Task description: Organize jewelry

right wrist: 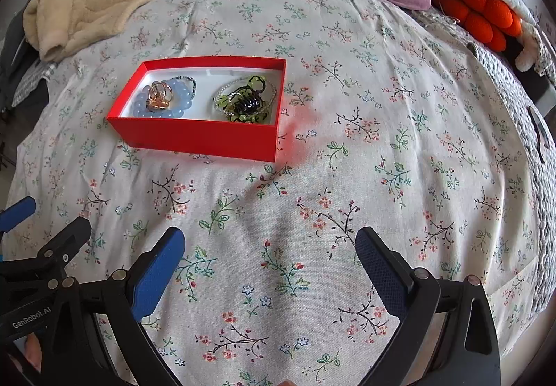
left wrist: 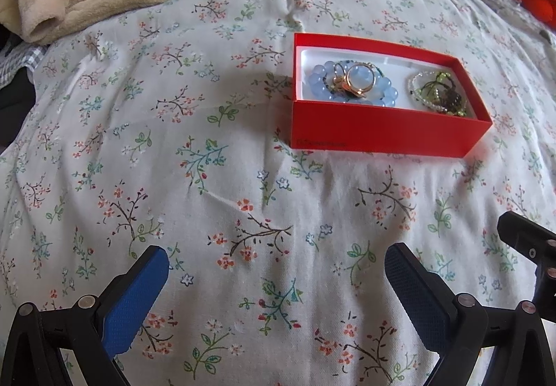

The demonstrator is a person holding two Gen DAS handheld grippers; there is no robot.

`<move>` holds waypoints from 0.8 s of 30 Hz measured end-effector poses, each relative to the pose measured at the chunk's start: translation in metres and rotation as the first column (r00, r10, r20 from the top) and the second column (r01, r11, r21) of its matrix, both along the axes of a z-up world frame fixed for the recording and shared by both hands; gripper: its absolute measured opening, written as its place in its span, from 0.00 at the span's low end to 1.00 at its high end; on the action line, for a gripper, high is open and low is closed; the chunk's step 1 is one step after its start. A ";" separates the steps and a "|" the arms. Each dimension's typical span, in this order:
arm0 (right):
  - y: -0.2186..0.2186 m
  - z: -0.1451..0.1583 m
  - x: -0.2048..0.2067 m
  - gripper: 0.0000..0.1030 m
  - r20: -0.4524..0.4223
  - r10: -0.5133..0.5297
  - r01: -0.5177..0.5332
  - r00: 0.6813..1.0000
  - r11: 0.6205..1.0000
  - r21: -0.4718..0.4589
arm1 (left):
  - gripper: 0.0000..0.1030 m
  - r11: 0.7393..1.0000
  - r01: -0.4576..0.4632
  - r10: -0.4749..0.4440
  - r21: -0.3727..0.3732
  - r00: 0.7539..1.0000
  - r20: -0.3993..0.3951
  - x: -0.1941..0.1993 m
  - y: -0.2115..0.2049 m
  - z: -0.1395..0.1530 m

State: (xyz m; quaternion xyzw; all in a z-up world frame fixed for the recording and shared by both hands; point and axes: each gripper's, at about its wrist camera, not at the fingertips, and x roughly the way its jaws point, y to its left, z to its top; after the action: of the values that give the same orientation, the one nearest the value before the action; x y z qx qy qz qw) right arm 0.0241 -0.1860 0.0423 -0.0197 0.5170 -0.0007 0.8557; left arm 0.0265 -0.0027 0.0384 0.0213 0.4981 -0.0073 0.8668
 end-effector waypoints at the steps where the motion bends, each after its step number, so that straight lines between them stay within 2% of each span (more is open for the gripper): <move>1: 0.000 0.000 0.000 0.97 0.000 -0.001 0.001 1.000 1.000 0.000 | 0.99 1.000 0.000 0.000 0.000 1.000 0.000 0.000 0.000 0.000; 24: -0.001 -0.002 -0.001 0.97 -0.006 -0.002 0.002 1.000 1.000 -0.001 | 0.99 1.000 0.000 0.000 0.001 1.000 0.000 0.000 0.001 0.000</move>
State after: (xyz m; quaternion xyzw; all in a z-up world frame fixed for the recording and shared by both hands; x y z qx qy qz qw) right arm 0.0236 -0.1867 0.0399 -0.0196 0.5197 -0.0018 0.8541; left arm 0.0266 -0.0019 0.0380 0.0217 0.4982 -0.0068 0.8668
